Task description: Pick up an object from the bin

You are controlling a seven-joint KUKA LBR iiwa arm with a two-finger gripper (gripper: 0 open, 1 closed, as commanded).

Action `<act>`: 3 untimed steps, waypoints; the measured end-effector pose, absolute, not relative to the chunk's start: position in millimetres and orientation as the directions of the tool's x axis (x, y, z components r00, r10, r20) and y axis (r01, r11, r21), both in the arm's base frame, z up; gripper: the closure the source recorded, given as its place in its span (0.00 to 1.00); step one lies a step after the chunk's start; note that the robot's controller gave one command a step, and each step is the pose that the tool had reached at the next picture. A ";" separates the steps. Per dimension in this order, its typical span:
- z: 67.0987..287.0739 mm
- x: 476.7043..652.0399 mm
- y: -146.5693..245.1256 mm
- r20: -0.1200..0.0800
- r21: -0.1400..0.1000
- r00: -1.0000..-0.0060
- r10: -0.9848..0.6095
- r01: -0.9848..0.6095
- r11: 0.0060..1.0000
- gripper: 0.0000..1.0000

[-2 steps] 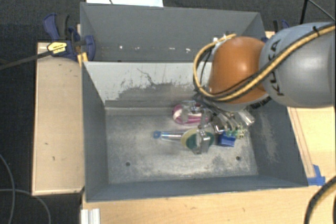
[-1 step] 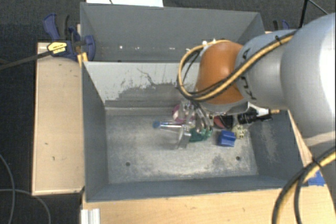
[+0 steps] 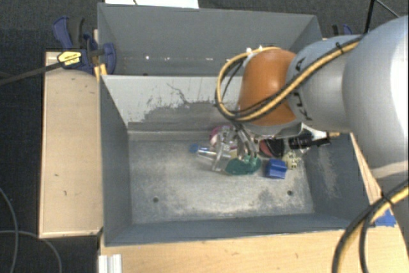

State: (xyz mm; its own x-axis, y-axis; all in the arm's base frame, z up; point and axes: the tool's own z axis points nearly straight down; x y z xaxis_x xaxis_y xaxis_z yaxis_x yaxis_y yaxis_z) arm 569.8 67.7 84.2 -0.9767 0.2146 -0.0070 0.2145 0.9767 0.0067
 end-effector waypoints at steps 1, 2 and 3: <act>205.1 533.4 68.6 -0.008 0.003 -0.979 0.201 0.201 0.980 1.00; 251.1 529.4 66.2 -0.008 0.002 -0.985 0.172 0.172 0.985 1.00; 175.2 537.5 64.4 0.002 0.000 -1.000 -0.002 -0.002 1.000 1.00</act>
Offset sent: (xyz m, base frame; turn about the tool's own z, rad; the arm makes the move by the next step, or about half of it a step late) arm -0.0378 0.0007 0.1156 -0.0097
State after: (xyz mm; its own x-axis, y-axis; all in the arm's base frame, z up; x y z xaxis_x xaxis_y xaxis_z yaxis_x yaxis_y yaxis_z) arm 537.5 64.4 175.2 -1.0000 -0.0017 0.0020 -0.0017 1.0000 -0.0001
